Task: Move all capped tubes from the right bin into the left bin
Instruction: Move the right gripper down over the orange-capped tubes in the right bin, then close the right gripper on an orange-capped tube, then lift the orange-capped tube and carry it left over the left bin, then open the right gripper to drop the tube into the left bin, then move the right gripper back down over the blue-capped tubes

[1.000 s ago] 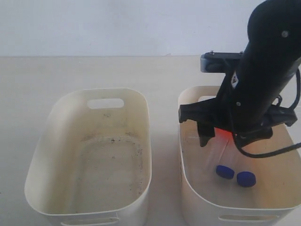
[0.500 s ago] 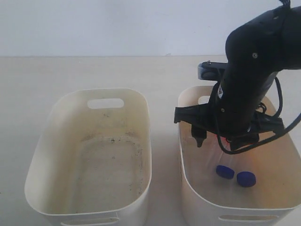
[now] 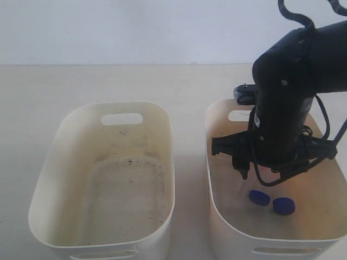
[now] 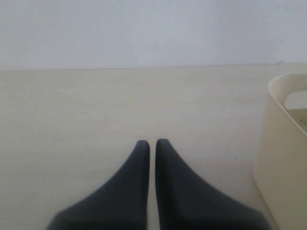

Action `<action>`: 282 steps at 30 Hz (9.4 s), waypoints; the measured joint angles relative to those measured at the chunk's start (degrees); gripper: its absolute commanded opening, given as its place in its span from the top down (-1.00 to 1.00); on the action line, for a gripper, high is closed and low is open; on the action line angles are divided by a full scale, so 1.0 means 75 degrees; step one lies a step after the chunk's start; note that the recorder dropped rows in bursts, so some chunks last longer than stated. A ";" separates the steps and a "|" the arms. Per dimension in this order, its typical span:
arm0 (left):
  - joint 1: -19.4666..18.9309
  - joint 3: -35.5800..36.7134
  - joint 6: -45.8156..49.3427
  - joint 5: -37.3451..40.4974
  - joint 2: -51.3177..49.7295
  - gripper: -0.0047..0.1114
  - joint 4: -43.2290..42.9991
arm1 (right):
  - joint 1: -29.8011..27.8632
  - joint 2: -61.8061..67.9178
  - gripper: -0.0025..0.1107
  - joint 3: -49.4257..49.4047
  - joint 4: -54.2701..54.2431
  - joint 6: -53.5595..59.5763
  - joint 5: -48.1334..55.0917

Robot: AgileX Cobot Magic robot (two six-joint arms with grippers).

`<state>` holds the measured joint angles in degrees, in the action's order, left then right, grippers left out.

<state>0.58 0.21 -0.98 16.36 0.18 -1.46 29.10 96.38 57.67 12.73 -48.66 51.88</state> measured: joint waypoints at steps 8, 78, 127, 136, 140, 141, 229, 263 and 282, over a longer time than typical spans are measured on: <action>0.0000 0.0000 0.0000 0.0000 0.0000 0.84 0.0000 | 0.0000 0.0063 -0.08 0.0000 0.0234 -0.0475 -0.0688; 0.0000 0.0000 0.0000 0.0000 0.0000 0.84 0.0000 | 0.0016 0.0920 0.05 0.0003 0.1093 -0.0589 -0.0485; 0.0000 0.0000 0.0000 0.0000 0.0000 0.84 0.0000 | 0.0016 0.0432 0.96 -0.0991 0.0437 -0.0621 -0.2156; 0.0000 0.0000 0.0000 0.0000 0.0000 0.84 0.0000 | 0.0016 -0.1394 0.96 -0.0862 0.0695 -0.0243 -0.2004; 0.0000 0.0000 0.0000 0.0000 0.0000 0.84 0.0000 | 0.0016 -0.2033 0.96 -0.0862 0.0671 0.0184 -0.1968; 0.0000 0.0000 0.0000 0.0000 0.0000 0.84 0.0000 | 0.0031 -0.2195 0.96 -0.0862 0.0600 0.0273 -0.1996; 0.0000 0.0000 0.0000 0.0000 0.0000 0.84 0.0000 | 0.1540 0.0505 0.38 0.0836 0.2022 0.0485 0.2412; 0.0000 0.0000 0.0000 0.0000 0.0000 0.84 0.0000 | 0.0922 -0.0333 0.38 0.0390 0.0534 -0.0089 0.0590; 0.0000 0.0000 0.0000 0.0000 0.0000 0.84 0.0000 | 0.0922 -0.0308 0.38 0.0345 0.0695 -0.0412 0.0506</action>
<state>0.58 0.21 -0.98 16.36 0.18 -1.46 36.02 94.07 60.26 17.94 -51.76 55.67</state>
